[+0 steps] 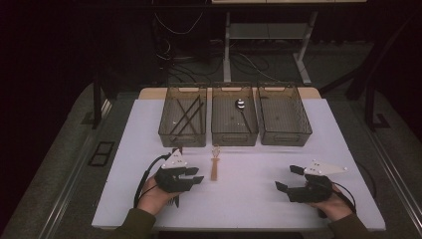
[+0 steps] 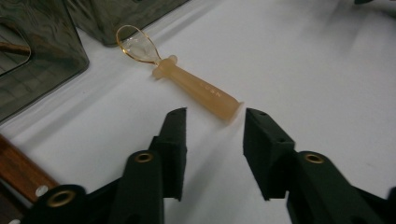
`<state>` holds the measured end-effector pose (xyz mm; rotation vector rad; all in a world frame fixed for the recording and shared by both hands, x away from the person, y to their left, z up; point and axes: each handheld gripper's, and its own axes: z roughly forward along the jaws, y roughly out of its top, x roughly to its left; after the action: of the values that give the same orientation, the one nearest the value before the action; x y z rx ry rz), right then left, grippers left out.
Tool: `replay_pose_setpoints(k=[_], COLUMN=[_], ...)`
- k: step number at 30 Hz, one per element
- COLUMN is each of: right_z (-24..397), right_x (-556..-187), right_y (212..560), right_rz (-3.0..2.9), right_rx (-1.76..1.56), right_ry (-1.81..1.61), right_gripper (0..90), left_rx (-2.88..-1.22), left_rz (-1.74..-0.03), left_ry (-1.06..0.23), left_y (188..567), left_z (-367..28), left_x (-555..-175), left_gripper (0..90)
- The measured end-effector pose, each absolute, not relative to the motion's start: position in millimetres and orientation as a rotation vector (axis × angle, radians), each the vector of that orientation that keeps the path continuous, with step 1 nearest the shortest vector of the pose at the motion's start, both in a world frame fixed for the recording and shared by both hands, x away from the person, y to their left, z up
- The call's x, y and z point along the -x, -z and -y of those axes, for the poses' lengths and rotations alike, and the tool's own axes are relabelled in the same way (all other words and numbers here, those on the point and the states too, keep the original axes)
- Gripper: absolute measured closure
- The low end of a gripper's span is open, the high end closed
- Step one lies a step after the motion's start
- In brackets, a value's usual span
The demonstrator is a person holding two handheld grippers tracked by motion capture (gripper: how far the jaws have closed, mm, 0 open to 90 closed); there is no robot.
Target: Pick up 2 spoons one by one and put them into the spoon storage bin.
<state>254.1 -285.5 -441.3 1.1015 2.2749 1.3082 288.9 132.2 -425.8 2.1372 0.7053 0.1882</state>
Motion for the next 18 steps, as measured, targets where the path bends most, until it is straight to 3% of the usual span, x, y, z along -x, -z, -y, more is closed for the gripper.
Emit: replay_pose_setpoints(k=[9,18], right_z=[284,284], right_x=[-254,-255], right_y=[442,441], right_rz=[-2.277,-2.268], right_rx=[-1.097,-1.090], right_ry=[-1.299,-1.296], right_gripper=[17.3,17.3], left_rx=[-2.147,-2.223], left_rz=[-0.731,-0.777], left_ry=[-0.211,-0.245], left_y=[426,441], left_z=[-103,-72], left_x=[-300,-309], left_gripper=[41.7,39.2])
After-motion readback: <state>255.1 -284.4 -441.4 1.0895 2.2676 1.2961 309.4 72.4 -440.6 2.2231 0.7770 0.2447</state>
